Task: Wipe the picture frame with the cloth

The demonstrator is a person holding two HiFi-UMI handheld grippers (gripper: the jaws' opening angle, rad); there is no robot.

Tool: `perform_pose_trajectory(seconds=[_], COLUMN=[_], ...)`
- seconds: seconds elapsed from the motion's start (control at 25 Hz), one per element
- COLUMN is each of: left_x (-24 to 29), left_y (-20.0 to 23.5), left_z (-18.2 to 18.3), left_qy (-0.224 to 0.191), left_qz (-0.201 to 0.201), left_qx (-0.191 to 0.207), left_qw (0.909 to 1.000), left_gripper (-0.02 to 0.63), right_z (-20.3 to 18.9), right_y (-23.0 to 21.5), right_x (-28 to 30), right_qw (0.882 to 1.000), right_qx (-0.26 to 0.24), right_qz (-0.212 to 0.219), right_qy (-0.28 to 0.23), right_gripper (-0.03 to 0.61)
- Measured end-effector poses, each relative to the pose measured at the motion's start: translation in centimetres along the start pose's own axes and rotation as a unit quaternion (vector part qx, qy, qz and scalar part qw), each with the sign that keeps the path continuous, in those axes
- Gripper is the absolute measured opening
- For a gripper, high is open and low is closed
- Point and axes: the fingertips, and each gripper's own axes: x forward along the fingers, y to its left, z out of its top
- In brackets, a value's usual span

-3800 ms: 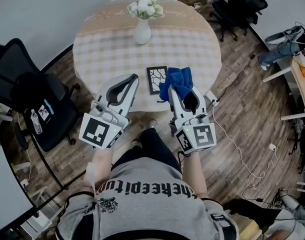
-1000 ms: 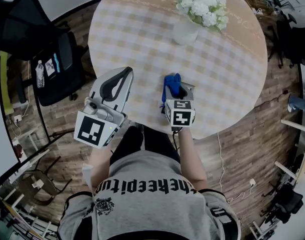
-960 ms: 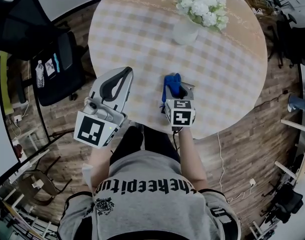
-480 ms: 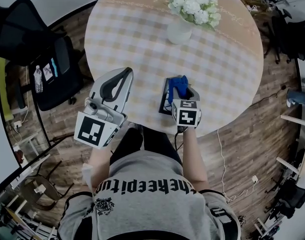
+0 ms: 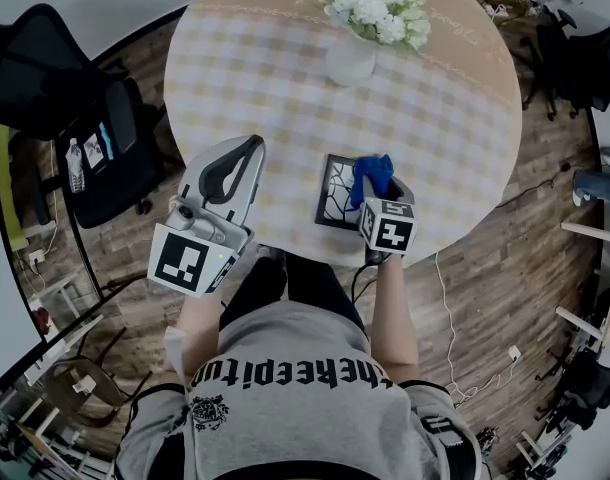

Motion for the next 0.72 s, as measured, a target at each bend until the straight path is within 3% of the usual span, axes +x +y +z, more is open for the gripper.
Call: perform_pose_trajectory(seconds=[0.72], left_x=[-0.9], left_y=[-2.1], left_z=[0.3], left_qy=[-0.005], left_qz=[-0.025], left_qx=[0.002], left_qw=[0.9997], left_gripper=[0.017], right_z=[-3.3], right_y=[1.2], right_x=[-2.4], right_qw=[0.999], right_qx=[0.027], right_qz=[0.024], right_qy=[0.000], right_gripper=[0.146])
